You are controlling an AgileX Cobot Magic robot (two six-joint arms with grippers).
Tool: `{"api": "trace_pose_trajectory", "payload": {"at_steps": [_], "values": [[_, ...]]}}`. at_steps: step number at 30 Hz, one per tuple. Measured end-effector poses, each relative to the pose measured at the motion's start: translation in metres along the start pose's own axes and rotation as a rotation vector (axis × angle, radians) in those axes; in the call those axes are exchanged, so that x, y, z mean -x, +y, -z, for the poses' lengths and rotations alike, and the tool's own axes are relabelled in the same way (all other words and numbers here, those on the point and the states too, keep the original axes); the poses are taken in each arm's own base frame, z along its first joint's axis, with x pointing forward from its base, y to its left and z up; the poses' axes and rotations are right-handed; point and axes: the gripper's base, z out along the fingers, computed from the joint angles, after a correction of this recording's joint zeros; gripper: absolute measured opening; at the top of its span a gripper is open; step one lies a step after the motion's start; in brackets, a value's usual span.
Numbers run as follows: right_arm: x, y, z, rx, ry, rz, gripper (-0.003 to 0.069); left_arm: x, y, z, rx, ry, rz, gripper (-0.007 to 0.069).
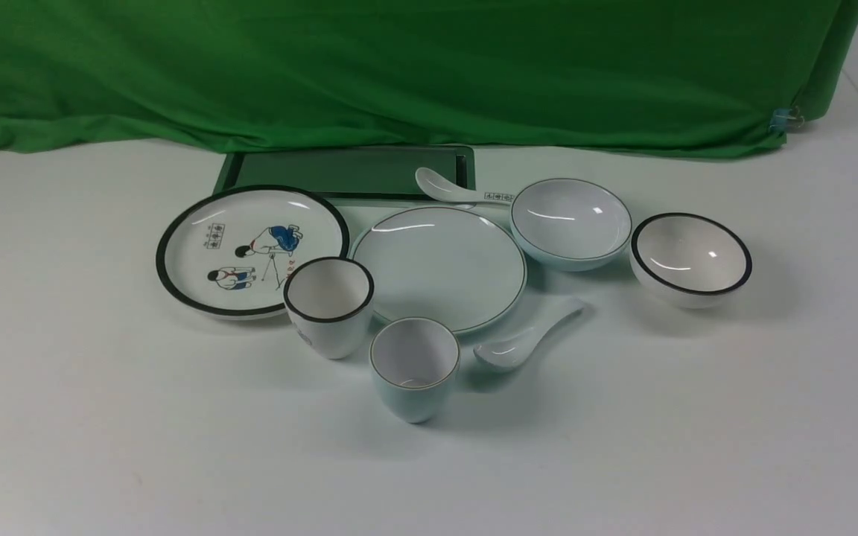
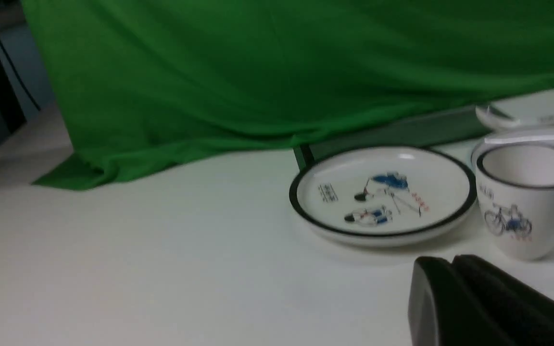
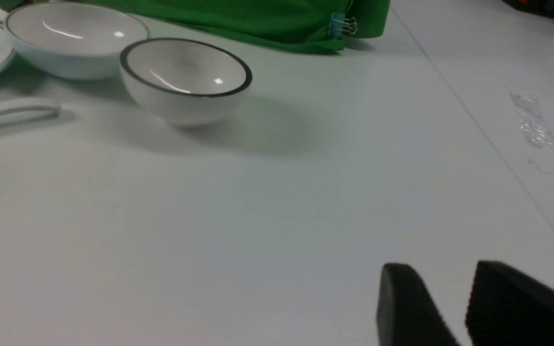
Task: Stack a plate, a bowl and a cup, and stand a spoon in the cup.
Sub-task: Use the right arm to grab a blue rice bowl
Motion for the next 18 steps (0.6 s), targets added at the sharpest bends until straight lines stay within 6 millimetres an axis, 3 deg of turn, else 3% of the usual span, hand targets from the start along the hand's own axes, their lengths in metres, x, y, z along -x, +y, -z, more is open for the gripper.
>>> {"api": "trace_pose_trajectory", "payload": {"at_steps": [4, 8, 11, 12, 14, 18], "values": [[0.006, -0.001, 0.000, -0.010, -0.061, 0.000, 0.0239, 0.009, 0.002, 0.000, 0.017, -0.097, 0.000, -0.0029], [0.025, -0.004, 0.003, -0.041, -0.274, -0.017, 0.0241, 0.022, 0.004, 0.003, 0.042, -0.248, -0.014, -0.0029], [0.037, -0.006, 0.008, -0.047, -0.425, -0.091, 0.0242, 0.030, 0.004, 0.005, 0.054, -0.330, -0.029, -0.0029], [0.047, -0.007, 0.013, -0.026, -0.549, -0.210, 0.0242, 0.036, 0.005, 0.008, 0.063, -0.408, -0.031, -0.0029], [0.053, -0.008, 0.018, 0.002, -0.637, -0.306, 0.0237, 0.045, 0.006, 0.012, 0.068, -0.523, 0.009, -0.0029], [0.056, -0.009, 0.018, 0.040, -0.669, -0.409, 0.0224, 0.063, 0.009, 0.025, 0.036, -0.773, 0.174, -0.0029]]}}
